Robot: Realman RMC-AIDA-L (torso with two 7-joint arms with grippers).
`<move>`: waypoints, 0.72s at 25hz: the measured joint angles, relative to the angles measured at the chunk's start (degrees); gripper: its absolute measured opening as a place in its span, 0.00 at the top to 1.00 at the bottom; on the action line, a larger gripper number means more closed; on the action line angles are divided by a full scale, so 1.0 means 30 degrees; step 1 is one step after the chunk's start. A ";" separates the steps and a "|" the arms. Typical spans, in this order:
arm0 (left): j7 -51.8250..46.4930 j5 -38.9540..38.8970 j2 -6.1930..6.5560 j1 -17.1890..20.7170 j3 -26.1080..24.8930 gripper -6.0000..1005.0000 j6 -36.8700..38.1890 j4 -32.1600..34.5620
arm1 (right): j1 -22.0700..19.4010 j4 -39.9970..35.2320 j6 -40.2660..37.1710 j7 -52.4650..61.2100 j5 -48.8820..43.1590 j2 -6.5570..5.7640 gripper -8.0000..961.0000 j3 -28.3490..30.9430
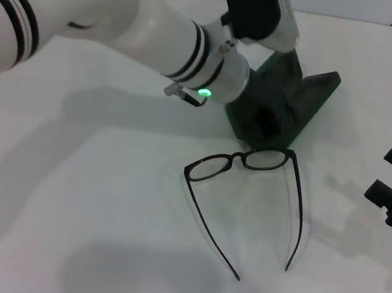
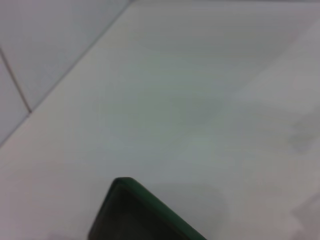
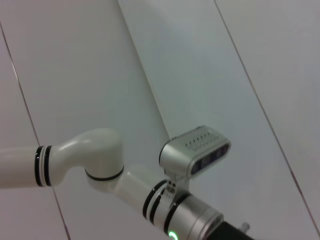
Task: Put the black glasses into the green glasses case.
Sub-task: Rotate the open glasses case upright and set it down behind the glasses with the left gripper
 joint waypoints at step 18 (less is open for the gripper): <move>0.0388 -0.4876 -0.0050 0.0543 0.5370 0.99 -0.2548 -0.0392 | 0.0129 0.0214 -0.0124 -0.0436 0.0001 -0.0027 0.08 -0.0015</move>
